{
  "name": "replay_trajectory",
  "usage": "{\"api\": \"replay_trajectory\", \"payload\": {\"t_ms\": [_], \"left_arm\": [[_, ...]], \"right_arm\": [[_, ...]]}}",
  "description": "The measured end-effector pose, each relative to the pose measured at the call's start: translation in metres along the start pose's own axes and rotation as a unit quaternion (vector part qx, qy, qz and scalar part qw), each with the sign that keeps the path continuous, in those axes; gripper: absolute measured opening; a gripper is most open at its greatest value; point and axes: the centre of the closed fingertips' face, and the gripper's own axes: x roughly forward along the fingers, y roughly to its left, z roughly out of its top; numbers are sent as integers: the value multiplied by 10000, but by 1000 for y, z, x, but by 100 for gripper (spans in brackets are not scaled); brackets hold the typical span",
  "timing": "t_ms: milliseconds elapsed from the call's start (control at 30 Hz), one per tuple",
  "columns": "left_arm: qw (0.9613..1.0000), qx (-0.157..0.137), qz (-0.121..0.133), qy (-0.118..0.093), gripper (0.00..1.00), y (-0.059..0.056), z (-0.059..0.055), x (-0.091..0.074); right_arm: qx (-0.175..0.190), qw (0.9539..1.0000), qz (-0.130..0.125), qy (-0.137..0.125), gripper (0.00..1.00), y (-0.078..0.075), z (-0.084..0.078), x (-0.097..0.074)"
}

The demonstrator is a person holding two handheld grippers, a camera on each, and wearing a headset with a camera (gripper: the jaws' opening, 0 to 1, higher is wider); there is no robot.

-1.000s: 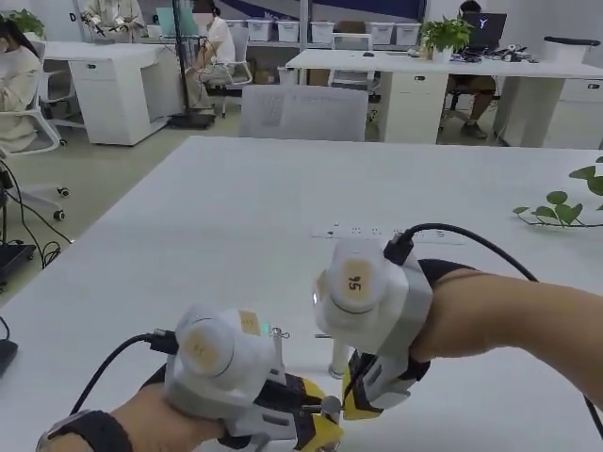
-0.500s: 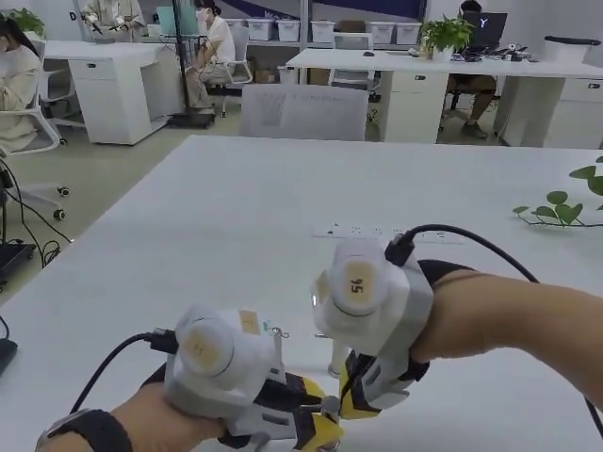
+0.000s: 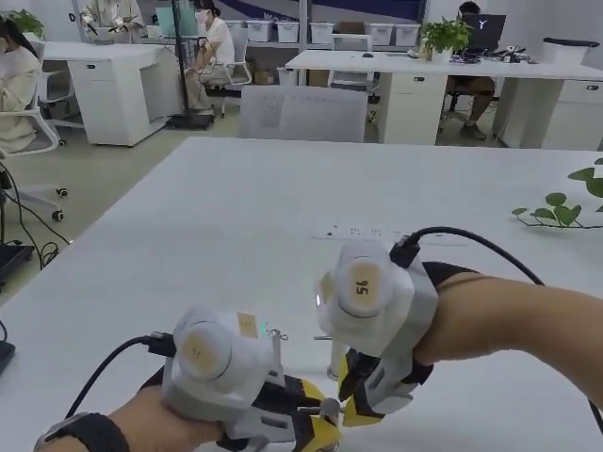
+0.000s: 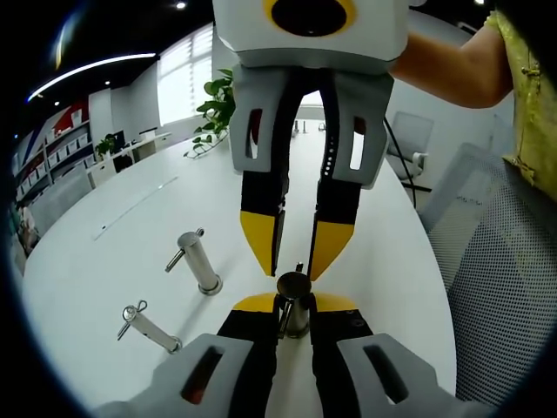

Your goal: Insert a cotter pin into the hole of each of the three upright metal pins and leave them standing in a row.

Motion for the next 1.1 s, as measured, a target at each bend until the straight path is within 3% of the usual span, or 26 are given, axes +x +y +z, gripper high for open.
{"api": "replay_trajectory", "payload": {"t_ms": [333, 633, 933, 1100], "left_arm": [[10000, -10, 54, -72, 14, 3, 3, -1], [9998, -169, 26, -51, 25, 2, 1, -6], [9997, -227, 3, -94, 34, -1, 7, -21], [9997, -206, 23, -102, 39, -4, 9, -34]], "right_arm": [[85, 10000, 12, -38, 16, 1, -3, -2], [194, 9996, -19, -191, 17, 0, -5, -7], [461, 9964, -61, -709, 23, 2, -6, -11], [648, 9897, -123, -1274, 24, 2, 3, -13]]}}
